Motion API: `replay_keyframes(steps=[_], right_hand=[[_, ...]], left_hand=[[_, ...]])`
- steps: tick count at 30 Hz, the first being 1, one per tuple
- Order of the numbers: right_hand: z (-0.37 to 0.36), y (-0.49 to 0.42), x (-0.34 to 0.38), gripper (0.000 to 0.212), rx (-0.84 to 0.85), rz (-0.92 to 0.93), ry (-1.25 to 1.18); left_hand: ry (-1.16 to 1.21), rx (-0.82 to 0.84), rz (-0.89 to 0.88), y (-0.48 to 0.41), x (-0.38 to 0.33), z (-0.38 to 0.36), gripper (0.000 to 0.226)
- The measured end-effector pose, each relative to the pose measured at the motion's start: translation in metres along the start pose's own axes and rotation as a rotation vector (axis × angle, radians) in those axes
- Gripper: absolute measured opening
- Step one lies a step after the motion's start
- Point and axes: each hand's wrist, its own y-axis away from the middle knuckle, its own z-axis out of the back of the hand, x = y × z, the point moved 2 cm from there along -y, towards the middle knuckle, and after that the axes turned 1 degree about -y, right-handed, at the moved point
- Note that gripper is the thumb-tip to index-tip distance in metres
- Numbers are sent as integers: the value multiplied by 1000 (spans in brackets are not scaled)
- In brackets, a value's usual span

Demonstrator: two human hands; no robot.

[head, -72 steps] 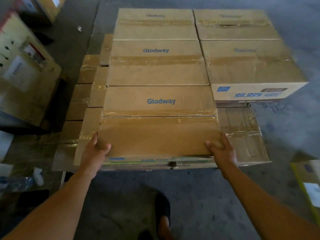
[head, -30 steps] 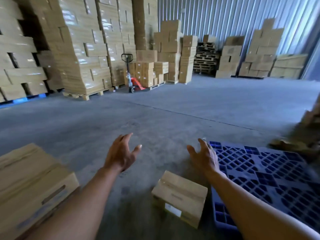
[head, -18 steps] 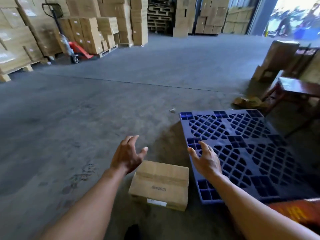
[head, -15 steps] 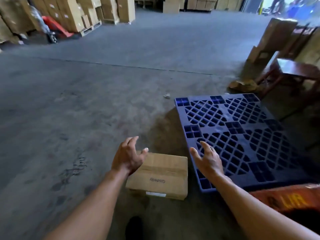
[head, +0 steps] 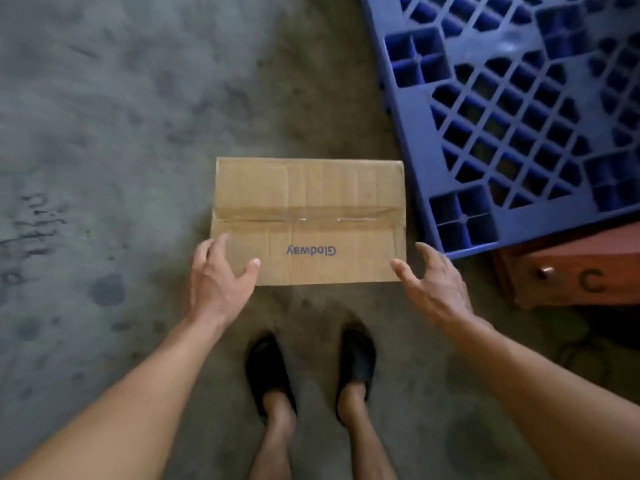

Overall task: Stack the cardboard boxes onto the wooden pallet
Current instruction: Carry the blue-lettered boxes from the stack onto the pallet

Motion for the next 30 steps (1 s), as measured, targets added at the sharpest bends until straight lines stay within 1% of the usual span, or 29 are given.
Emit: replay_keyframes(steps=[3,7,10,12,14,17,19,21,23,25,28,30], right_hand=[[-47,-46,-29,79,30,-22,49],[-90,-90,-52,83,34,-52,50],[-112,-108,-60,88,-10,-85,-27],[-122,-113,-63,94,-31,-143,-96],[-127,-117,-63,92,-52,-209,-157],[-125,-117,-57,79,-68,-250,-229],[-116,-113,-52,72,-80,-235,-266],[-100,-107,-48,67,-95,-181,-322],[-77,-101,-41,66,-111,-133,-430],[-50,-92,-28,65,-119,-125,-584],[-13,-71,-1,52,-114,-141,-777],[14,-51,19,53,-93,-157,-816]], left_hand=[[-52,-17,58,-39,46,-46,76],[-80,-49,131,-74,92,-83,88],[-51,-89,190,-89,114,-99,101],[-4,-94,245,-96,124,-105,107],[61,-62,305,-100,129,-112,97],[159,-37,357,-99,128,-116,71],[229,-57,344,-97,125,-110,62],[276,-89,322,-98,121,-95,57],[327,-123,321,-100,117,-73,54],[455,-141,326,-100,107,-45,51],[703,-88,375,-87,89,0,58],[791,-43,385,-67,78,32,61]])
